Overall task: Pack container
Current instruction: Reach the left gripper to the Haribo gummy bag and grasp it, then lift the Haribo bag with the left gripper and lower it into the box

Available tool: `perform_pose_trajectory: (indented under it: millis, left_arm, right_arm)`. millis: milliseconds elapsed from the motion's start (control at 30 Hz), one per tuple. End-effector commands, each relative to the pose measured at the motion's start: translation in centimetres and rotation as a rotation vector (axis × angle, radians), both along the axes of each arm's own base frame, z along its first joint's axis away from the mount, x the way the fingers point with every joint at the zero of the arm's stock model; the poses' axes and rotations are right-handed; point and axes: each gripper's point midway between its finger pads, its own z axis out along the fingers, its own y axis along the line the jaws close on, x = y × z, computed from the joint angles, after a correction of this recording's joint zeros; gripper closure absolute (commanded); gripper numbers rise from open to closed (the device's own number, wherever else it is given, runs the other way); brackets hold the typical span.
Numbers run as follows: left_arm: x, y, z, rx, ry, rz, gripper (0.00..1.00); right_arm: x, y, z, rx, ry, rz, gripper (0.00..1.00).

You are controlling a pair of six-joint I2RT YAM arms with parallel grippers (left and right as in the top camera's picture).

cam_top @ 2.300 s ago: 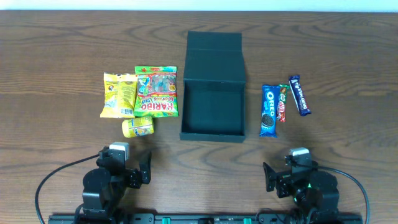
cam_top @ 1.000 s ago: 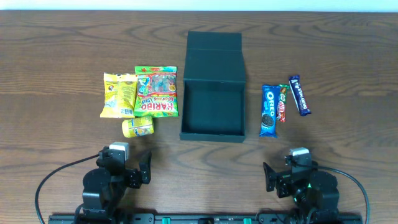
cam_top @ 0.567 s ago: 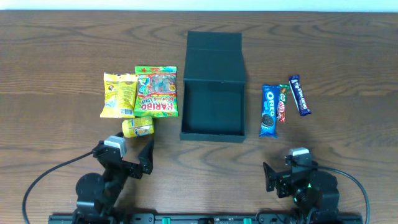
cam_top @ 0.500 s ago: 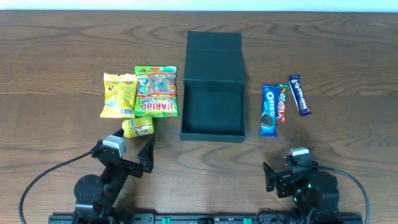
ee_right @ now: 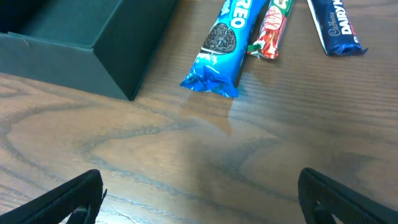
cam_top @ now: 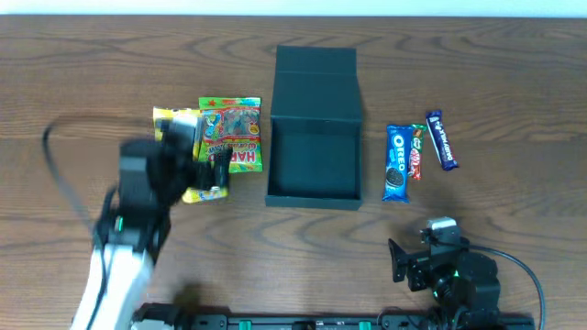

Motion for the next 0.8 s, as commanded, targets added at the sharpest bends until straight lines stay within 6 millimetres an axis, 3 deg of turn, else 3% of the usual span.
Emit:
perform_pose_trajectory:
  millis: [0,100,200,500,533,633,767]
  left_arm:
    - [3.7,1.1,-2.1,0.136,0.09,0.04,0.04]
    - [6.6,1.0,-4.6,0.165,0.163,0.05,0.05]
    - [8.3,0.1,-7.5,0.147,0.206,0.021,0.04]
    - [9.0,-1.5,-13.9,0.132,0.309,-0.044,0.0]
    - [8.9,-1.5,-14.4,0.138,0.321,-0.045,0.06]
    - [8.7,-1.8,-16.0,0.143,0.352,-0.054,0.13]
    - [8.7,-1.8,-18.0,0.168,0.377,-0.048,0.33]
  right_arm:
    - [-0.1,-0.2,-0.5,-0.012,0.009,-0.001,0.01]
    - [-0.1,-0.2,-0.5,-0.012,0.009,-0.001,0.01]
    - [-0.1,-0.2,-0.5,-0.012,0.009,-0.001,0.01]
    - [-0.1,-0.2,-0.5,-0.012,0.009,-0.001,0.01]
    - [-0.1,-0.2,-0.5,-0.012,0.009,-0.001,0.01]
    - [-0.1,-0.2,-0.5,-0.012,0.009,-0.001,0.01]
    - [-0.1,-0.2,-0.5,-0.012,0.009,-0.001,0.01]
